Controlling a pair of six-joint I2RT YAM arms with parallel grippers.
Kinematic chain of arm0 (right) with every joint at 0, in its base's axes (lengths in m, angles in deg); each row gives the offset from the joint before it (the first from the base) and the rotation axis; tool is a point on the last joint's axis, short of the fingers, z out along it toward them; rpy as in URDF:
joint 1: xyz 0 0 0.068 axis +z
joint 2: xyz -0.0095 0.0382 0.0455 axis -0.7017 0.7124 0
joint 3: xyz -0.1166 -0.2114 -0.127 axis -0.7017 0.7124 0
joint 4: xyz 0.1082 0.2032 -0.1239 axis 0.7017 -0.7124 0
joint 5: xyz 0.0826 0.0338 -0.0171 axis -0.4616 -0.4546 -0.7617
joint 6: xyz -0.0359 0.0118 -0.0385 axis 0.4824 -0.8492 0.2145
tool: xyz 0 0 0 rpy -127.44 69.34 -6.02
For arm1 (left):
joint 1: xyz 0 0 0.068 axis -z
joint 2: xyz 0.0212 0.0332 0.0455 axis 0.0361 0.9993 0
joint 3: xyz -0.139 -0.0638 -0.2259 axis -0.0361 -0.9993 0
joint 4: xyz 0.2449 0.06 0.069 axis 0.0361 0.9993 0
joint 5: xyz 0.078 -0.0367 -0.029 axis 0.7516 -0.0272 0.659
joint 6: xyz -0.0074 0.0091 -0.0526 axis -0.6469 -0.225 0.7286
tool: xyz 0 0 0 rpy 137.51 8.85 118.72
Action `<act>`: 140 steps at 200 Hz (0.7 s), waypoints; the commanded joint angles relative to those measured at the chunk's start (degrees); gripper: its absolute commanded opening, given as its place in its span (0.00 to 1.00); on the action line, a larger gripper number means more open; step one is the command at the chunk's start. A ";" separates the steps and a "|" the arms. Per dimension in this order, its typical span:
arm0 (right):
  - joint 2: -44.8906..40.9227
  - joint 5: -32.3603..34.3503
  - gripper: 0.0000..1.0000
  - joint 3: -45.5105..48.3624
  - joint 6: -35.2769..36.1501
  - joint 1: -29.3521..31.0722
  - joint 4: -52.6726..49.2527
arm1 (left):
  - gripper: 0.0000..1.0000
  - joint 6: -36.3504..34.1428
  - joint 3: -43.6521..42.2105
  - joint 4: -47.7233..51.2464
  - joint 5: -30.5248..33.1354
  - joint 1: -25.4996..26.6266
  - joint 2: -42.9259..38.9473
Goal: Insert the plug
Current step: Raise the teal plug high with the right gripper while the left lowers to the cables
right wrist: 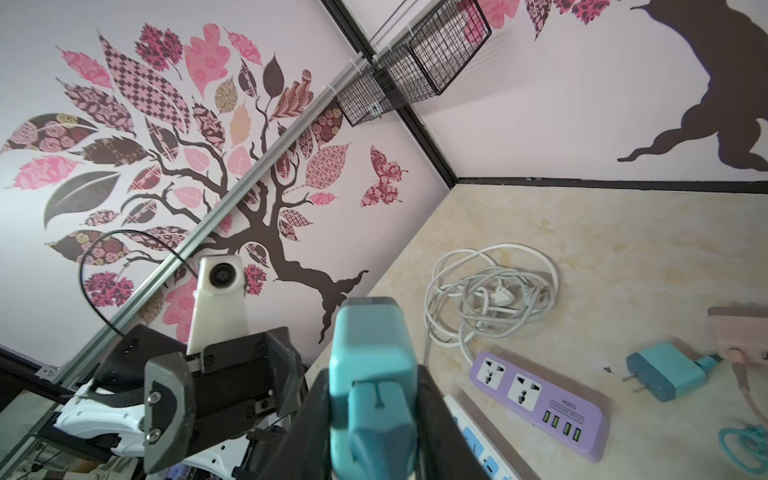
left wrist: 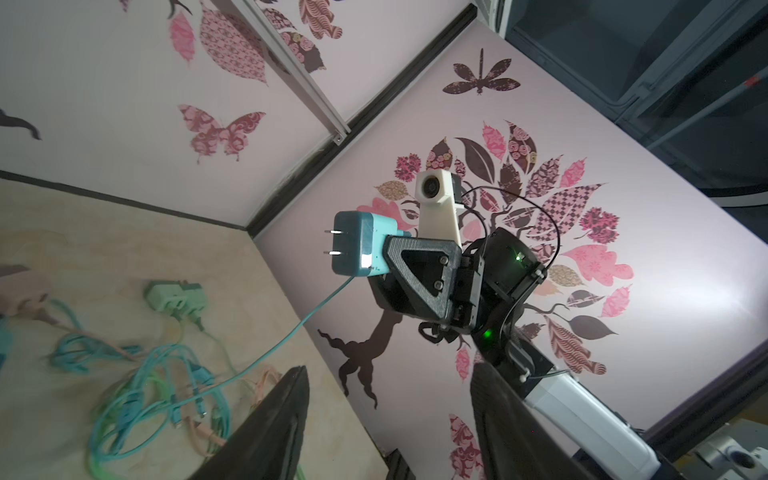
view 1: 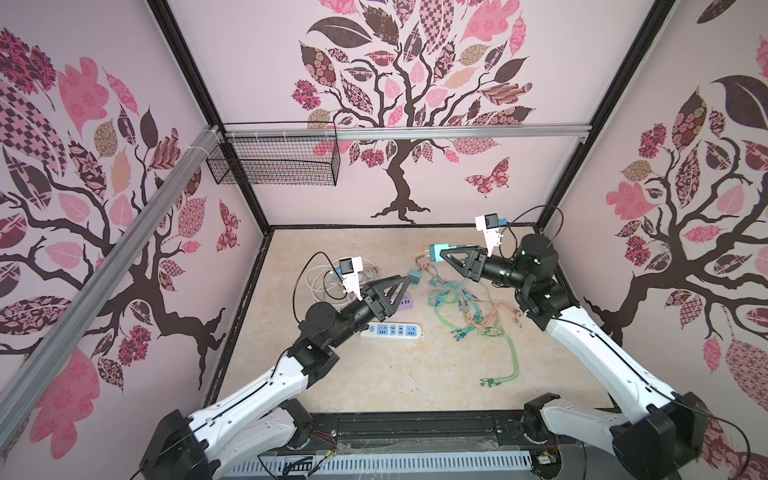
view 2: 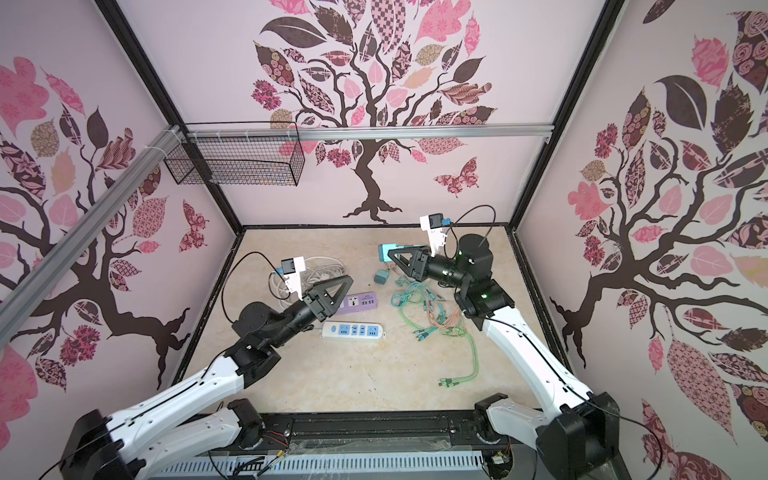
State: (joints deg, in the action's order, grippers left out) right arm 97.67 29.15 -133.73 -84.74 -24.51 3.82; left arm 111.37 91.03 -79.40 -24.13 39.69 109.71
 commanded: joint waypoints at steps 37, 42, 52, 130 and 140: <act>12.71 2.79 0.07 -17.70 19.62 -0.01 -21.19 | 0.62 -4.77 -3.82 39.56 1.80 -17.06 -12.53; 13.38 3.12 0.06 -19.47 20.05 -0.01 -22.07 | 0.62 -4.48 -4.48 40.23 1.01 -18.71 -12.93; 14.41 4.14 0.07 -22.99 21.21 0.00 -24.06 | 0.62 -4.12 -5.59 41.46 -0.08 -21.42 -13.34; 27.96 11.98 0.07 -66.93 31.92 0.04 -46.90 | 0.63 -6.05 -7.76 43.08 -2.85 -25.12 -8.24; 30.58 13.28 0.07 -74.18 33.65 -0.01 -50.12 | 0.63 -6.22 -7.98 42.90 -3.21 -25.15 -7.97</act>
State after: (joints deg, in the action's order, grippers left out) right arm 122.85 38.43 -193.36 -57.18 -24.49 -35.65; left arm 106.91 84.34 -36.49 -26.03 14.82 101.14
